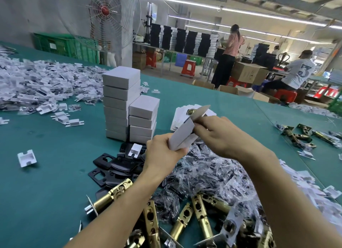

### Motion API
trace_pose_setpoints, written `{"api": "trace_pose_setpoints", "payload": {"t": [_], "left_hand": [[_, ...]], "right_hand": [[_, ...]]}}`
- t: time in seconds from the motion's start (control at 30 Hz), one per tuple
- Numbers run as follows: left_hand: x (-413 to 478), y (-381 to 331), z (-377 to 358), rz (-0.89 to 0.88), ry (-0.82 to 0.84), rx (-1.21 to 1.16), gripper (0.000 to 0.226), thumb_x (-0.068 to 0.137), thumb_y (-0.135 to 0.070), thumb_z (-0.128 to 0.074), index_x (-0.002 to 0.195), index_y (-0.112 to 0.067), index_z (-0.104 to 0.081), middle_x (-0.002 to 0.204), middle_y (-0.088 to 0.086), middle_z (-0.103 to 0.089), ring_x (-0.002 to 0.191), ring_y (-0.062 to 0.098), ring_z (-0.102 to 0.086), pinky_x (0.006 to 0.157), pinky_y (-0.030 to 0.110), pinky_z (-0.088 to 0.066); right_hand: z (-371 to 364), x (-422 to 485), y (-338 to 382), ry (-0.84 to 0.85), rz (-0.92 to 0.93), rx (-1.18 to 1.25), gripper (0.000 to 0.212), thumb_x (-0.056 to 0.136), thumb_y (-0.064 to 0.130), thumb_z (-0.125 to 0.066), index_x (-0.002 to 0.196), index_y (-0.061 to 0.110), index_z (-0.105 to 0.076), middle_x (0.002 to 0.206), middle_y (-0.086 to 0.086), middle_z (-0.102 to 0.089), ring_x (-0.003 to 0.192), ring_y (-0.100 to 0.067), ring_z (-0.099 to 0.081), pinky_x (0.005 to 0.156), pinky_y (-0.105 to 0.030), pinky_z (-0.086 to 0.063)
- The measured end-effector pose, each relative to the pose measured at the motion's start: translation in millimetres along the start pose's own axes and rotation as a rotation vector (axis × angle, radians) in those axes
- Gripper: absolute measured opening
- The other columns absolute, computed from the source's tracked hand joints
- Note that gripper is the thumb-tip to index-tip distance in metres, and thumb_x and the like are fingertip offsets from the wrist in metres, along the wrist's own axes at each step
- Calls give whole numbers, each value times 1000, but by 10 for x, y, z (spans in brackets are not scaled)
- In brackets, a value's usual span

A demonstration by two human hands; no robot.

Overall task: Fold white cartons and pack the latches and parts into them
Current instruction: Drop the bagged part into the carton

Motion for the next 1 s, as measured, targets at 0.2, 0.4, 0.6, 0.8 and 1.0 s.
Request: {"api": "trace_pose_setpoints", "payload": {"t": [0.2, 0.4, 0.6, 0.8, 1.0], "left_hand": [[16, 6, 5, 39, 24, 44, 28, 71, -28, -86, 62, -39, -61, 67, -7, -68, 67, 23, -68, 58, 34, -57], [165, -82, 348, 58, -20, 114, 28, 72, -39, -87, 83, -35, -61, 81, -17, -63, 58, 8, -68, 50, 24, -58], [275, -111, 716, 82, -212, 160, 29, 66, -53, -78, 66, -32, -57, 73, -17, -63, 78, 24, -69, 70, 42, -60], [272, -88, 727, 58, -243, 359, 27, 74, -57, -75, 78, -34, -62, 71, -11, -60, 77, 31, -62, 65, 35, -49], [244, -136, 714, 2, -270, 530, 27, 78, -55, -72, 87, -31, -63, 66, -8, -45, 71, 29, -46, 64, 35, -39]], "right_hand": [[113, -22, 26, -206, 71, 95, 33, 104, 31, -41, 79, 23, -62, 88, 3, -48, 82, -15, -42, 66, -28, -22], [172, -122, -218, -631, -91, 255, 17, 96, 23, -51, 88, 21, -66, 90, -1, -67, 88, -24, -60, 79, -41, -51], [-587, 143, -53, 112, -60, 55, 17, 96, 23, -56, 103, 16, -69, 105, -8, -72, 91, -23, -65, 85, -36, -54], [-1099, 180, 418, 382, 82, -115, 35, 82, 32, -74, 111, 15, -65, 109, -10, -66, 97, -28, -64, 85, -39, -55], [-1280, 123, 473, 305, 19, -184, 32, 84, 32, -69, 104, 15, -51, 101, -9, -49, 100, -34, -60, 70, -35, -40]]}}
Point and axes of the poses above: each hand's wrist, its own x-axis towards the middle knuckle, its own z-axis out of the back of the hand, y = z × x, the point moved 6 cm from there along x, towards the middle knuckle
